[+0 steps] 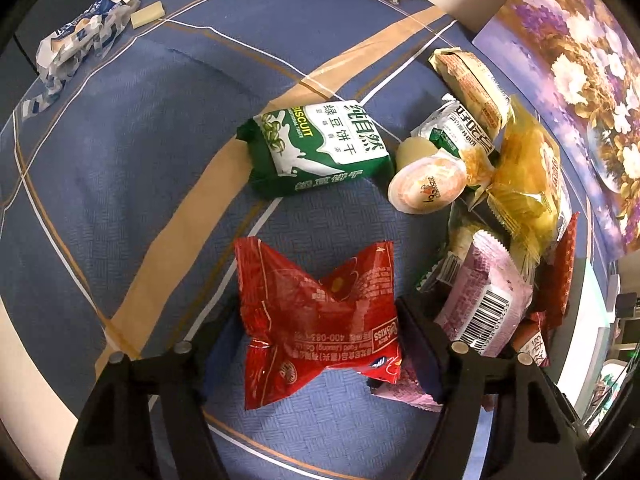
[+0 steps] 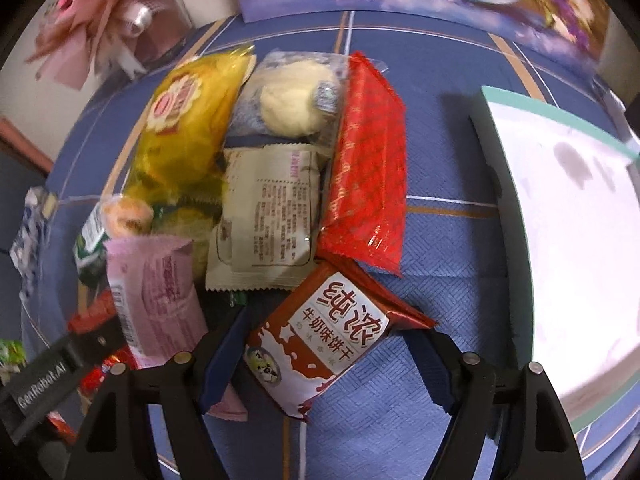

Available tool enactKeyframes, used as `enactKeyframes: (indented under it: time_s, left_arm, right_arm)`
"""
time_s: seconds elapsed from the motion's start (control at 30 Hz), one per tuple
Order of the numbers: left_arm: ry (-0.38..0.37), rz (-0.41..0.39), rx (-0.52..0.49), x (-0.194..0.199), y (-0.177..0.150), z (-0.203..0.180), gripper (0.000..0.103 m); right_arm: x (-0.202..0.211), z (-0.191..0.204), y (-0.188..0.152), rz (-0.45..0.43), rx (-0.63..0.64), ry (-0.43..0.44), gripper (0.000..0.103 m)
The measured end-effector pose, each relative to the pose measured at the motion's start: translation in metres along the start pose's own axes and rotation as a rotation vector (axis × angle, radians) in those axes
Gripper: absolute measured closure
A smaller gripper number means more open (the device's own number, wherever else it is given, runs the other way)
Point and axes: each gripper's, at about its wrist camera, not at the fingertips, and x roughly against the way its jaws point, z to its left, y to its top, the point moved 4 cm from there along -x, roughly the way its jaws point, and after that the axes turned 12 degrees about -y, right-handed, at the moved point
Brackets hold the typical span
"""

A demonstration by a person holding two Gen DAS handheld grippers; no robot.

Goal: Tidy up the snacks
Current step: 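Grasp the red snack bag with the left tool while the right tool grasps the milk biscuit packet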

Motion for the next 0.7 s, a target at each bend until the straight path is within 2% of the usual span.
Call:
enactKeyframes:
  time_s: [0.27, 0.4, 0.57, 0.7]
  left_arm:
    - [0.009, 0.003, -0.015, 0.002, -0.006, 0.001, 0.027]
    - [0.005, 0.003, -0.012, 0.001, -0.008, 0.0, 0.027]
    - [0.003, 0.004, -0.013, 0.004, -0.009, 0.004, 0.028]
    - [0.022, 0.0, -0.011, 0.007, -0.008, 0.006, 0.039]
  right_arm:
    - [-0.003, -0.005, -0.006, 0.047, 0.009, 0.002, 0.026]
    - [-0.002, -0.012, -0.014, 0.057, 0.022, -0.028, 0.045]
    - [-0.004, -0.016, -0.016, 0.053, 0.034, -0.046, 0.056]
    - [-0.006, -0.019, -0.023, 0.036, 0.053, -0.064, 0.057]
